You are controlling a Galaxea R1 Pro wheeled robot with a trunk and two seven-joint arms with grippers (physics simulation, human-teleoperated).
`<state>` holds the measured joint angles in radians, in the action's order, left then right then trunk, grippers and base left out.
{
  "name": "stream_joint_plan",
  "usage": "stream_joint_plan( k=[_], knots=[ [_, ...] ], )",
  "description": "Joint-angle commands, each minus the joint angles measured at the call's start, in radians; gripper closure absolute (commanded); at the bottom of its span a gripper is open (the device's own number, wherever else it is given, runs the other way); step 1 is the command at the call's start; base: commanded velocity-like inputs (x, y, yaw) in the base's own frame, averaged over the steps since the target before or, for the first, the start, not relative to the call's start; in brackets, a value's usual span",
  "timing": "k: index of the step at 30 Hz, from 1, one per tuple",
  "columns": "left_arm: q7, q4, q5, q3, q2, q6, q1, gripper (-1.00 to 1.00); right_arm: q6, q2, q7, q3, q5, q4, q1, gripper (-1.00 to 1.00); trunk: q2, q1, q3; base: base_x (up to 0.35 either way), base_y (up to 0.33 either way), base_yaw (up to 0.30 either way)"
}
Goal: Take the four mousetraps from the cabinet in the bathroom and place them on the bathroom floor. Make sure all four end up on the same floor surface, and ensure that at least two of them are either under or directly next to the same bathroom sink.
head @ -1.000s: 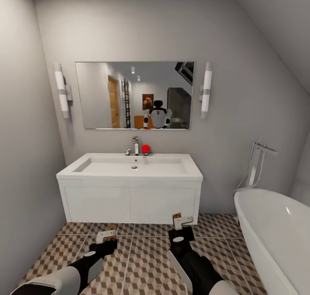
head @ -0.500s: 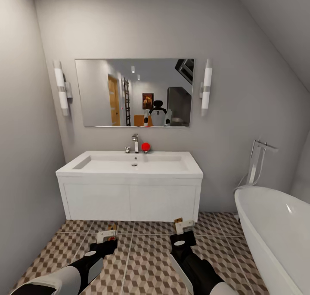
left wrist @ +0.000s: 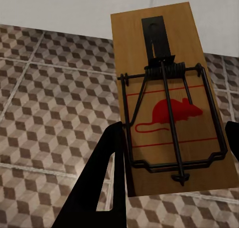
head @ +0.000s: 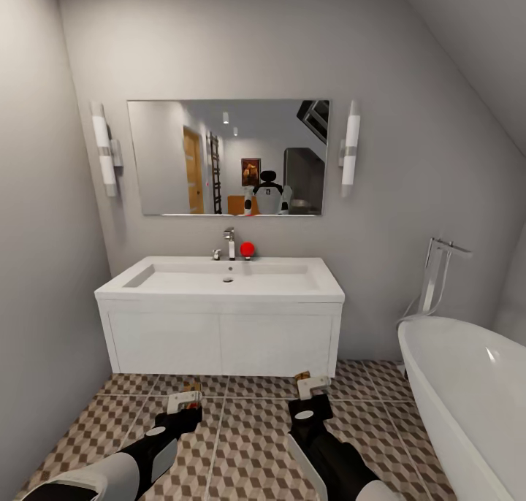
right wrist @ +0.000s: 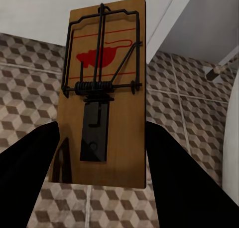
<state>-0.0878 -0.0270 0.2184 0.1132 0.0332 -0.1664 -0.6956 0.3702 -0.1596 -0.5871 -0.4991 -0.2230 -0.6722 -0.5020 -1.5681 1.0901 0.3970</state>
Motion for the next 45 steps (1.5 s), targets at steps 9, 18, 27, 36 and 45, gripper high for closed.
stream_joint_plan(
  k=[9,18,27,36,45],
  knots=[
    [-0.006,0.001,0.007,0.009,0.000,-0.002,-0.001,1.00,0.004,0.002,-0.008,-0.006,-0.006,-0.001,-0.001,1.00,-0.001,0.000,0.001,0.000,0.000,0.000],
    [-0.006,0.001,0.007,0.009,0.000,0.001,-0.001,1.00,0.004,0.002,-0.008,-0.006,-0.007,-0.001,-0.001,1.00,-0.064,0.034,0.029,0.000,0.000,0.000],
    [-0.006,0.001,0.007,0.009,0.000,0.002,-0.001,1.00,0.004,0.002,-0.008,-0.006,-0.008,-0.001,-0.001,1.00,-0.127,0.069,0.058,0.000,0.000,0.000],
    [-0.006,0.001,0.007,0.009,0.000,0.002,-0.001,1.00,0.004,0.002,-0.008,-0.006,-0.009,-0.001,-0.001,1.00,-0.190,0.103,0.086,0.000,0.000,0.000],
    [-0.006,0.001,0.007,0.009,0.001,0.002,-0.001,1.00,0.004,0.002,-0.008,-0.004,-0.008,-0.001,-0.001,1.00,-0.253,0.138,0.114,0.000,0.000,0.000]
  ],
)
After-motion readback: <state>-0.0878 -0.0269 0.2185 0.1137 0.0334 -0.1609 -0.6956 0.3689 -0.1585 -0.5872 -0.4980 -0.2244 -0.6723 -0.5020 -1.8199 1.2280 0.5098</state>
